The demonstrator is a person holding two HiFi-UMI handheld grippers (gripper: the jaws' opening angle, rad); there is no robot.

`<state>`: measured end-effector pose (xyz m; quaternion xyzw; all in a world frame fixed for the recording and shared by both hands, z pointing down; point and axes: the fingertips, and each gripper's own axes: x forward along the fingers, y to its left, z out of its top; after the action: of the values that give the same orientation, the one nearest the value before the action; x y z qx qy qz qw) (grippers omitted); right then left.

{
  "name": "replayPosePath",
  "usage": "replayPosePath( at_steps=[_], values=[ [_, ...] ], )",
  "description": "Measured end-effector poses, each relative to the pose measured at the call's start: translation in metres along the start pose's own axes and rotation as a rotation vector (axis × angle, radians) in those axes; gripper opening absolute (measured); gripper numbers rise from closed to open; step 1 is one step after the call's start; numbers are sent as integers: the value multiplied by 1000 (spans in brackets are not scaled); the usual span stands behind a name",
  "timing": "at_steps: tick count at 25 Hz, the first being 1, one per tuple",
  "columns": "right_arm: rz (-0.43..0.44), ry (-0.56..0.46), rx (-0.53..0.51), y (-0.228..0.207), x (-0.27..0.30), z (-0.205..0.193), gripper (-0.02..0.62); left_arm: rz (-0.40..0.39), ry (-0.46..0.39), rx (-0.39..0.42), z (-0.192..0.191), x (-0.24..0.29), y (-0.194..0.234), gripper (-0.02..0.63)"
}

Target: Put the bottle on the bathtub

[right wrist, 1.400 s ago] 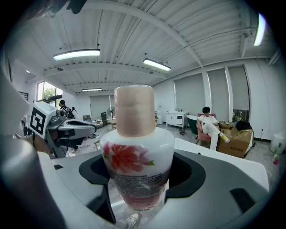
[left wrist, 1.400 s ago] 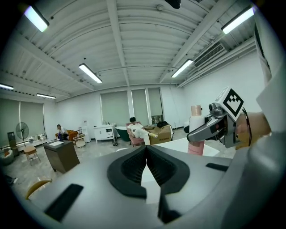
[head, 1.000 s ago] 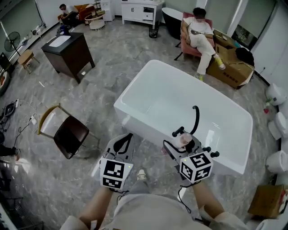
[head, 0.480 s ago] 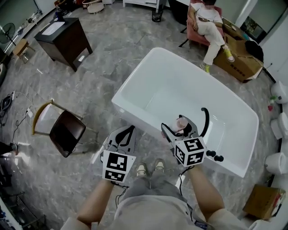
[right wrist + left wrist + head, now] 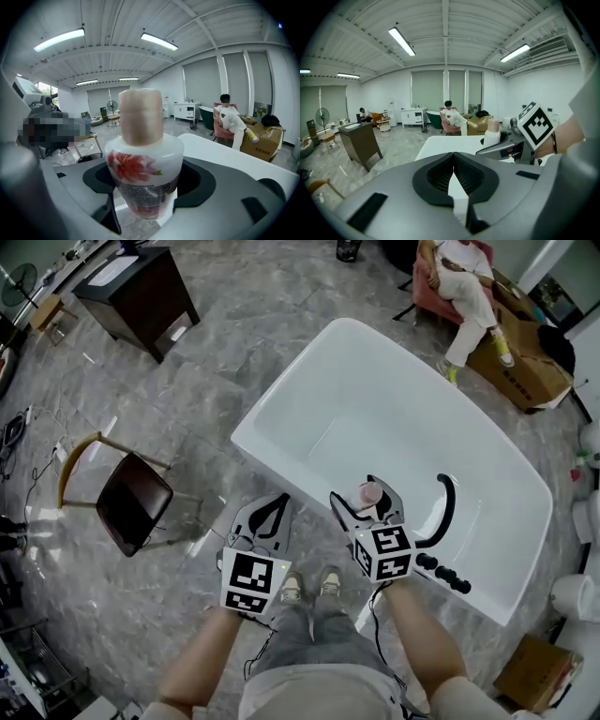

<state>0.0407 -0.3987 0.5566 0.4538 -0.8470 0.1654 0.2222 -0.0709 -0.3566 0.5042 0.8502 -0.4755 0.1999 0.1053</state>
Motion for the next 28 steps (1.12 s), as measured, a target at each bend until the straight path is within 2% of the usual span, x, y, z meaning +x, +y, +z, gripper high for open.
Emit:
replayPosePath(
  at_steps=[3,10,14,18,24,28],
  values=[
    [-4,-5,-20,-8,20,-16,364,-7,-15,-7,-12,16,1,20],
    [-3,-3,-6,-25,60,-61,365,-32,49,-37,-64,62,-2,20],
    [17,-33,-18,-30,76,-82,364,-58,71,-44,-86,86,-5,20],
    [21,-20,-56,-28,92,-108,364,-80,87,-52,-109,98,-5,20],
    [26,16,-75,-36,107,-141,365,-70,125,-70,-137,111,-2,20],
    [28,38,-113,-32,110,-162,365,-47,148,-117,-155,109,4,20]
  ],
)
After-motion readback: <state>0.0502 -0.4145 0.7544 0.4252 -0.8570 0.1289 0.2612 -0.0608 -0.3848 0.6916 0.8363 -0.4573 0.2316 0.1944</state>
